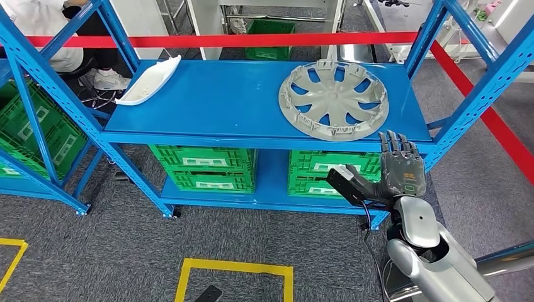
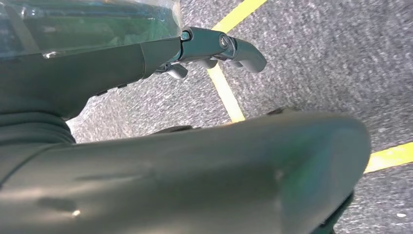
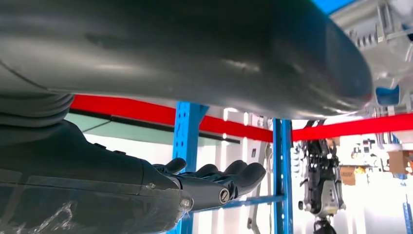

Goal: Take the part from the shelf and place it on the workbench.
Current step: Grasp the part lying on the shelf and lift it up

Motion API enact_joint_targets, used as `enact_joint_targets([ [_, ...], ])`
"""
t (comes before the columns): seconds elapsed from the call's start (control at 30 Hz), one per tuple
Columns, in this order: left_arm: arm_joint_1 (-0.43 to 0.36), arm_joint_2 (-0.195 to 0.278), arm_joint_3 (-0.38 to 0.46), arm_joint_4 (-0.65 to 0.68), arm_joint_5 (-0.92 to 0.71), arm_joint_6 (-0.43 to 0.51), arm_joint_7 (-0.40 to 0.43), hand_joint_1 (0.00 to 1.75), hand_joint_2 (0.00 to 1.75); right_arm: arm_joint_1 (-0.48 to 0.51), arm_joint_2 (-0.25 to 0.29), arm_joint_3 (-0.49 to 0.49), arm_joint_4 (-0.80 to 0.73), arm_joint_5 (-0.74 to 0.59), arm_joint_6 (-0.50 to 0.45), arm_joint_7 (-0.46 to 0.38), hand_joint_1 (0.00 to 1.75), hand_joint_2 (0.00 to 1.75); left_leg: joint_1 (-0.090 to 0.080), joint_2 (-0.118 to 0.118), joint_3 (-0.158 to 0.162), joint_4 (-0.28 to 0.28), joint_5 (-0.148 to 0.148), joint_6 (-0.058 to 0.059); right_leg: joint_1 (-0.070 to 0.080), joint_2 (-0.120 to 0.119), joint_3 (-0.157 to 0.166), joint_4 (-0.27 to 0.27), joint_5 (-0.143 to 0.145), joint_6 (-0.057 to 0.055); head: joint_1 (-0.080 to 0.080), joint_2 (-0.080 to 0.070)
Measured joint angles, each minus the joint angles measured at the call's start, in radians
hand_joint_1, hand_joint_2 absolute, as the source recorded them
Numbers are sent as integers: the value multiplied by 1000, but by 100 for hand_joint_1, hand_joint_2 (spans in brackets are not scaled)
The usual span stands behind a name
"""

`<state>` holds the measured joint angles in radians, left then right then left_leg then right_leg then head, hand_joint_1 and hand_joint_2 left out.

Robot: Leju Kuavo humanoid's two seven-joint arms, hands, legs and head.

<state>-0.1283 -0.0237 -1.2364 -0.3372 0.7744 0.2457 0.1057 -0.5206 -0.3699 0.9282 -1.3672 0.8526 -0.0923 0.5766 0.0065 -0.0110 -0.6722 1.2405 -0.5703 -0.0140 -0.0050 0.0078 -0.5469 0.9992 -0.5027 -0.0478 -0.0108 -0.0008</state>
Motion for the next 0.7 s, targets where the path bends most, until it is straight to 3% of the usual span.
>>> enact_joint_targets([
  [0.07,0,0,0,0,0,0,0,0,0,-2,1,-1,0,0,0,0,0,0,-2,0,25,-117,100,8,0,0,29,-2,-20,4,-1,0],
  [0.1,0,1,0,1,0,0,0,0,0,-4,2,0,1,0,0,0,0,0,-5,0,34,-163,125,13,0,1,37,-4,-26,7,1,0],
  [0.13,0,2,0,1,0,0,0,0,0,-6,3,0,2,0,0,-1,0,0,-10,0,41,-195,136,20,-1,1,41,-4,-32,13,1,0],
  [0.2,2,2,0,2,0,0,0,0,0,-6,5,0,3,-1,1,-1,0,0,-16,0,48,-220,125,33,-1,2,42,-2,-35,24,-1,0],
  [0.27,1,3,1,3,0,2,-1,0,0,-8,5,-1,2,-1,0,-2,0,0,-10,0,64,-235,124,43,0,0,37,18,-44,34,-3,0],
  [0.33,-3,4,1,3,0,4,-2,0,0,-15,6,-2,2,0,-1,-2,0,0,-4,-1,77,-241,119,49,-2,-1,-8,101,-75,44,2,0],
  [0.4,-4,4,2,3,0,4,-3,0,0,-16,6,-1,3,0,0,-3,0,0,-4,-2,84,-241,109,53,-5,-1,-94,229,-115,53,7,0],
  [0.43,-3,4,2,3,0,4,-3,0,0,-13,6,-1,3,0,0,-3,0,0,-3,-2,90,-241,104,53,-7,-2,-132,272,-121,55,8,0],
  [0.47,-2,4,2,3,0,4,-3,0,0,-11,6,0,3,0,0,-4,0,0,-3,-2,97,-241,97,52,-8,-2,-157,286,-109,57,9,0],
  [0.5,0,3,2,3,0,4,-3,0,0,-10,6,0,3,0,0,-5,0,0,-3,-2,107,-240,89,50,-9,-2,-163,259,-71,57,9,0],
  [0.57,1,2,2,3,-1,4,-3,0,0,-10,6,0,4,-1,-1,-6,0,0,-2,-2,129,-241,73,44,-8,-2,-136,139,31,53,10,0],
  [0.6,0,2,2,3,-2,4,-3,0,0,-10,6,0,4,-1,-1,-8,0,0,-1,-3,137,-241,66,39,-6,-3,-120,80,59,49,11,0],
  [0.63,-1,1,2,4,-3,4,-2,0,0,-10,6,1,5,-1,-2,-9,0,0,-2,-3,141,-241,60,33,-3,-4,-109,45,71,44,13,0],
  [0.7,-1,0,1,4,-7,4,-2,0,0,-10,7,1,5,-2,-4,-12,0,0,-3,-4,146,-237,53,21,3,-4,-101,21,61,30,16,0],
])
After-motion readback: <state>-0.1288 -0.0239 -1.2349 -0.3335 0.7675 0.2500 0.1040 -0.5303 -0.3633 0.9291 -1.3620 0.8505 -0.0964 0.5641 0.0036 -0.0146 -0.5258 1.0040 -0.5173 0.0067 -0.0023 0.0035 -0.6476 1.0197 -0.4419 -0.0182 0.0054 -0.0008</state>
